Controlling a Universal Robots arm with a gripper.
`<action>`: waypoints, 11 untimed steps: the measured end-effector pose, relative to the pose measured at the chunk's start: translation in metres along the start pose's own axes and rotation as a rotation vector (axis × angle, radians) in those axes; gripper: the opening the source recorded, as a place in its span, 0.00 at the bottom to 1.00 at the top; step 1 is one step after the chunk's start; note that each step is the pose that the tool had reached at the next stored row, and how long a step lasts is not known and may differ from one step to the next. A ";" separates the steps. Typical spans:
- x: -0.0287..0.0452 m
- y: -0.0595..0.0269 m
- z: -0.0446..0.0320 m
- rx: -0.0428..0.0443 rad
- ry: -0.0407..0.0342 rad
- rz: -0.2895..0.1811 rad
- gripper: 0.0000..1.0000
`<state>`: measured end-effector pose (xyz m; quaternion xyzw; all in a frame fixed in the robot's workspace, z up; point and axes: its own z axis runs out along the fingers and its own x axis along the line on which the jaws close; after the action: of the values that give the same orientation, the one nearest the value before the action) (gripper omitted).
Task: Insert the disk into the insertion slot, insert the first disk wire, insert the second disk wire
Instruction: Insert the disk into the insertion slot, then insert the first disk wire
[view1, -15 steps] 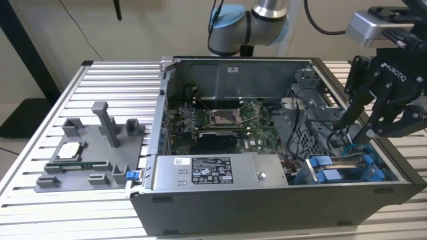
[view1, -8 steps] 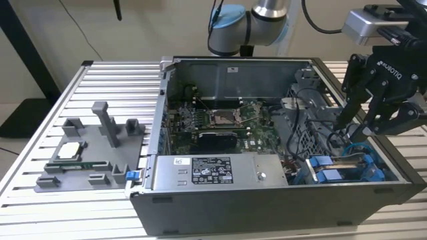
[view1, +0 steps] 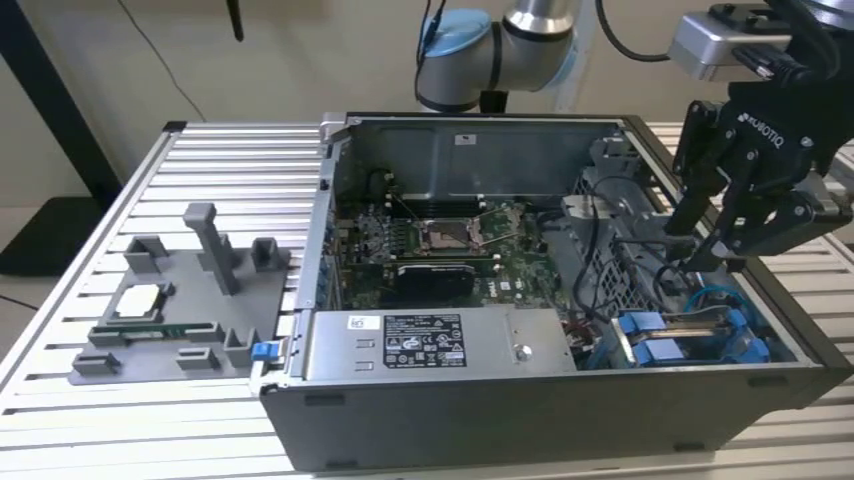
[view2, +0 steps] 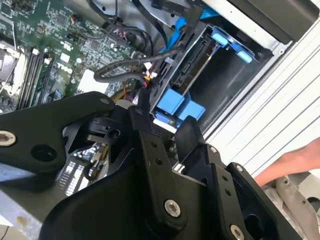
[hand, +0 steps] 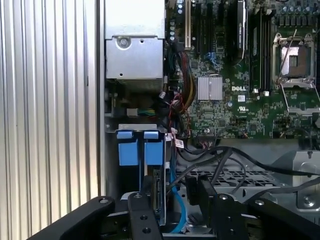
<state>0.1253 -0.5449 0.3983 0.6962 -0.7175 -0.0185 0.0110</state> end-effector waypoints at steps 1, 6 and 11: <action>-0.0013 0.0001 0.0009 0.0040 -0.0002 -0.001 1.00; -0.0040 0.0014 0.0049 0.0322 -0.0047 -0.004 1.00; -0.0042 0.0089 0.0098 0.0711 -0.0062 -0.005 1.00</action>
<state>0.1161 -0.5403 0.3889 0.6979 -0.7160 0.0048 -0.0160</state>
